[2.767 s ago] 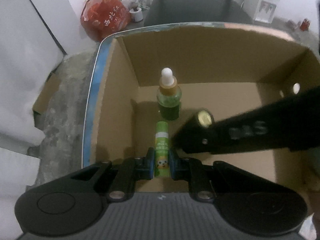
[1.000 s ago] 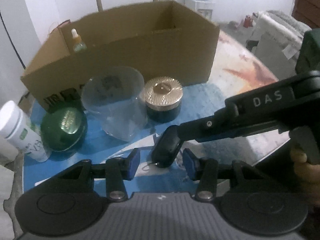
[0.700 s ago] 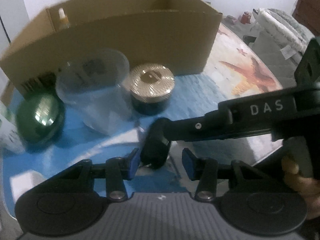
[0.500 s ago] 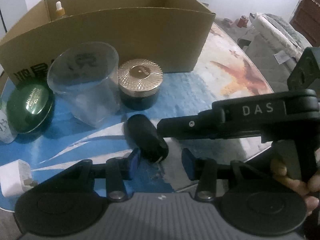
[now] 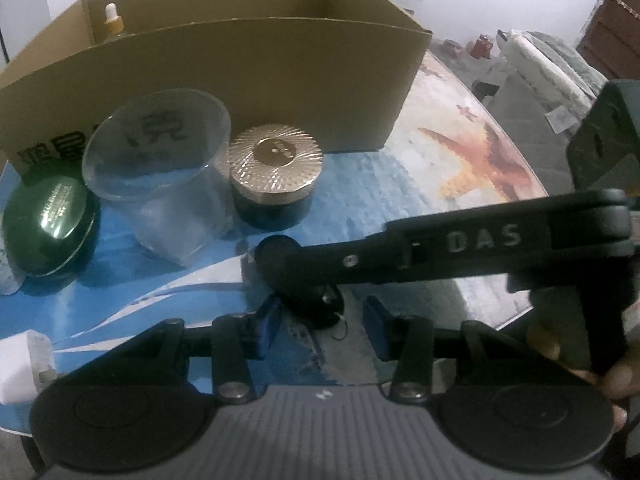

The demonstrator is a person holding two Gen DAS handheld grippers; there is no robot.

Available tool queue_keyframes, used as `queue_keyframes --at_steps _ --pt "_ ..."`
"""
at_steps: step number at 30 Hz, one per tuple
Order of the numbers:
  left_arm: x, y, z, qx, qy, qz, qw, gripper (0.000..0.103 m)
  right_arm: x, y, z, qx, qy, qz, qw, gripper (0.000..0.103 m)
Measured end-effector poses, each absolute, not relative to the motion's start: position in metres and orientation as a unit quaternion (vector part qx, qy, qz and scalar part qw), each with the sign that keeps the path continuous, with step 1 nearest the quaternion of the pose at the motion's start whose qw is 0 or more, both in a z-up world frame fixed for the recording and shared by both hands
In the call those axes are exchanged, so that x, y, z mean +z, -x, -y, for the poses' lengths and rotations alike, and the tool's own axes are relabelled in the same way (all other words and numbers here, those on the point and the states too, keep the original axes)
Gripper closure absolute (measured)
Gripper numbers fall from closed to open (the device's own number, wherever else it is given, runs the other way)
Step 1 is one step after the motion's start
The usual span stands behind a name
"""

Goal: Organize rigid objects
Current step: 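Grasp the black oval case with the right gripper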

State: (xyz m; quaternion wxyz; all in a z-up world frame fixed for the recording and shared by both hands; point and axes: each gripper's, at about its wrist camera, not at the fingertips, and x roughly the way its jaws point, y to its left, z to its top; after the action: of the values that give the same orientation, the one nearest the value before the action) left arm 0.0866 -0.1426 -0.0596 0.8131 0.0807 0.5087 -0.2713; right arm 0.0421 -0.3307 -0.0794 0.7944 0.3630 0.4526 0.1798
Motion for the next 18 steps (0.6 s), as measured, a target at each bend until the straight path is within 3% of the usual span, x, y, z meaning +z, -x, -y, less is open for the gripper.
queue_keyframes --at_steps 14,18 --pt "-0.0575 -0.0853 0.1411 -0.264 -0.107 -0.499 0.818 0.056 -0.0852 -0.0425 0.3319 0.213 -0.401 -0.446 0.771 0.073" --pt "-0.0586 -0.0834 0.1438 -0.259 -0.128 -0.489 0.823 0.064 -0.0878 -0.0436 0.3346 0.225 -0.418 -0.442 0.761 0.074"
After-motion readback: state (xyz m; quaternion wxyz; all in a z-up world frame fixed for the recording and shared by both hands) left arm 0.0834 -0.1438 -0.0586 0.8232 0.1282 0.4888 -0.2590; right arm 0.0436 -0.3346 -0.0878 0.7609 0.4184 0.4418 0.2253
